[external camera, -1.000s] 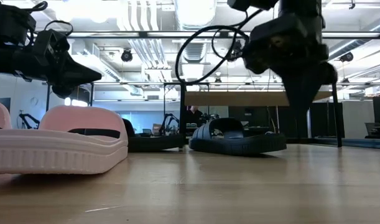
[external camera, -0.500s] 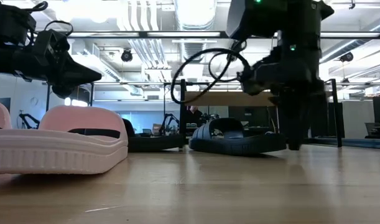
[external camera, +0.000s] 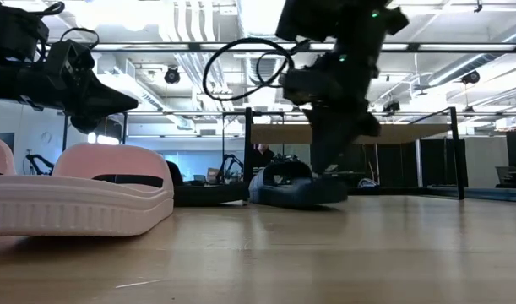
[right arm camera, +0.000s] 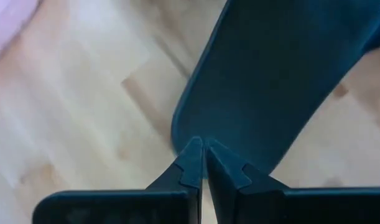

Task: Pick and place slides into the shelf
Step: Stock the slides on and under the shelf

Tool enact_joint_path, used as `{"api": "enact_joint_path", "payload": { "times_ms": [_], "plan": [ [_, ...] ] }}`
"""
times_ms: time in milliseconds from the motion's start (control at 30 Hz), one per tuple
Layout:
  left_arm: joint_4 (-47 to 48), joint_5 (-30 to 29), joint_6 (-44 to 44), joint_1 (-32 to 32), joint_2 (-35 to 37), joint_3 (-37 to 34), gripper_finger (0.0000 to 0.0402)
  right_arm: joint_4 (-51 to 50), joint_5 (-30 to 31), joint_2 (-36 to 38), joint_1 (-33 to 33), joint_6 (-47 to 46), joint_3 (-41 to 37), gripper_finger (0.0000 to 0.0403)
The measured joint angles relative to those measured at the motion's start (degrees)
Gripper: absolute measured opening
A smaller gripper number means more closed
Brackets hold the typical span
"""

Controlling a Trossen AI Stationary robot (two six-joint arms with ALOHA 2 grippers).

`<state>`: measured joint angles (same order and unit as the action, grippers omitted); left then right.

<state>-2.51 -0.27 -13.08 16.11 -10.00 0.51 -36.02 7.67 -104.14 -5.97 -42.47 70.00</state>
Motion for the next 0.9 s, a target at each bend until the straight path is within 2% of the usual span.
{"api": "enact_joint_path", "payload": {
  "times_ms": [133, 267, 333, 533, 900],
  "plan": [
    [0.0, 0.0, 0.0, 0.0, -0.1, 0.0, 0.0000, 0.5, -1.0, 0.0, 2.0, 1.8, 0.0, 0.0012],
    [0.0, 0.0, 0.0, 0.0, 0.0, 0.0, 0.0000, -1.2, -6.8, 0.0, 2.2, 5.2, 0.0, 0.0012],
    [0.0, 0.0, 0.0, 0.0, 0.0, 0.0, 0.0000, -3.2, -7.5, 0.3, 1.4, 6.3, 0.0, 0.0012],
    [0.0, 0.0, 0.0, 0.0, 0.0, 0.0, 0.0000, -8.6, -5.5, 0.2, 0.3, 8.5, -0.8, 0.0012],
    [0.0, 0.0, 0.0, 0.0, 0.0, 0.0, 0.0000, 0.0, -4.6, -0.4, 3.3, 9.5, -2.0, 0.0012]
  ]
}}
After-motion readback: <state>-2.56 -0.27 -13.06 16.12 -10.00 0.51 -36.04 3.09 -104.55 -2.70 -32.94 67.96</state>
